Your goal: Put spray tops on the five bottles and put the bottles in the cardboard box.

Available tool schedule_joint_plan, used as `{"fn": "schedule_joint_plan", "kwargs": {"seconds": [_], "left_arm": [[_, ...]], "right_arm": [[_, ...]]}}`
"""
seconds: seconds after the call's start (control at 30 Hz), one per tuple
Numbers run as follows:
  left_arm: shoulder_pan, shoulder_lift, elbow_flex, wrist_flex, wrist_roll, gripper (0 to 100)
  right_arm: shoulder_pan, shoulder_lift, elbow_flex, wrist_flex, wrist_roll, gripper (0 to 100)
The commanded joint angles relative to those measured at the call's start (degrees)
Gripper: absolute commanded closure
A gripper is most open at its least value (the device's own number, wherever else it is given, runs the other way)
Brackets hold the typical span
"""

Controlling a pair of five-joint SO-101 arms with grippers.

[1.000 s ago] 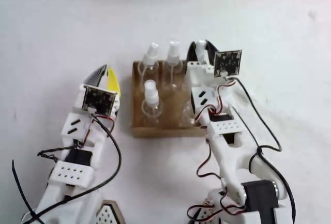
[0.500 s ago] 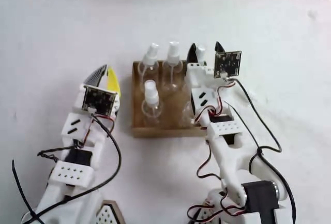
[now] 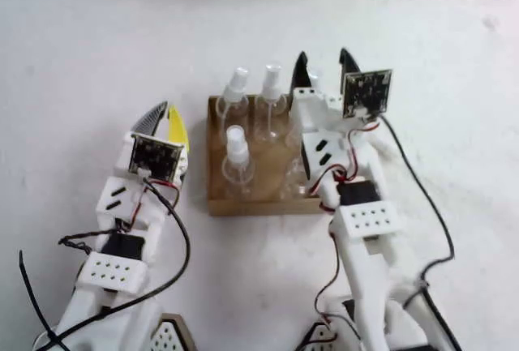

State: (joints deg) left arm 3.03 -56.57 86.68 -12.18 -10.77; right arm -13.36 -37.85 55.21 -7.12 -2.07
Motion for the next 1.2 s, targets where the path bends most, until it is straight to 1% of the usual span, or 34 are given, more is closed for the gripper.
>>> {"fn": "schedule_joint_plan", "kwargs": {"seconds": [0.0,0.1,0.17,0.3,0.43,0.5,0.6,0.73,0.9,0.97,1.03,1.17], "left_arm": [[0.66,0.22,-1.05,-1.49,-0.44,98],[0.66,0.22,-0.97,-1.49,-0.44,98],[0.75,0.22,-0.97,-1.49,-0.44,98],[0.66,0.22,-0.97,-1.41,-0.44,98],[0.66,0.22,-0.97,-1.41,-0.44,98],[0.66,0.22,-0.97,-1.32,-0.44,98],[0.66,0.22,-0.97,-1.32,-0.44,98],[0.66,0.22,-0.97,-1.41,-0.44,98],[0.66,0.22,-0.97,-1.41,-0.44,98],[0.66,0.22,-0.97,-1.41,-0.44,98],[0.66,0.22,-0.97,-1.41,-0.44,98],[0.66,0.22,-0.97,-1.41,-0.44,98]], "right_arm": [[1.98,-8.31,-9.14,15.43,0.53,78.6],[5.85,-11.47,-17.05,30.55,0.70,78.8],[9.19,-11.03,-22.15,37.85,0.70,78.8],[17.36,-6.90,-29.54,46.55,0.79,78.9],[24.13,0.75,-35.52,53.23,1.32,78.9],[26.24,5.23,-38.42,56.66,5.36,78.9],[27.47,11.74,-41.49,62.64,15.21,78.9],[27.56,18.15,-41.76,69.23,28.75,78.9],[29.58,23.69,-41.76,70.81,43.43,78.9],[30.20,25.71,-41.67,70.81,46.68,78.9],[30.20,28.26,-41.67,70.55,47.82,78.9],[30.02,34.42,-42.11,70.29,47.91,78.9]]}}
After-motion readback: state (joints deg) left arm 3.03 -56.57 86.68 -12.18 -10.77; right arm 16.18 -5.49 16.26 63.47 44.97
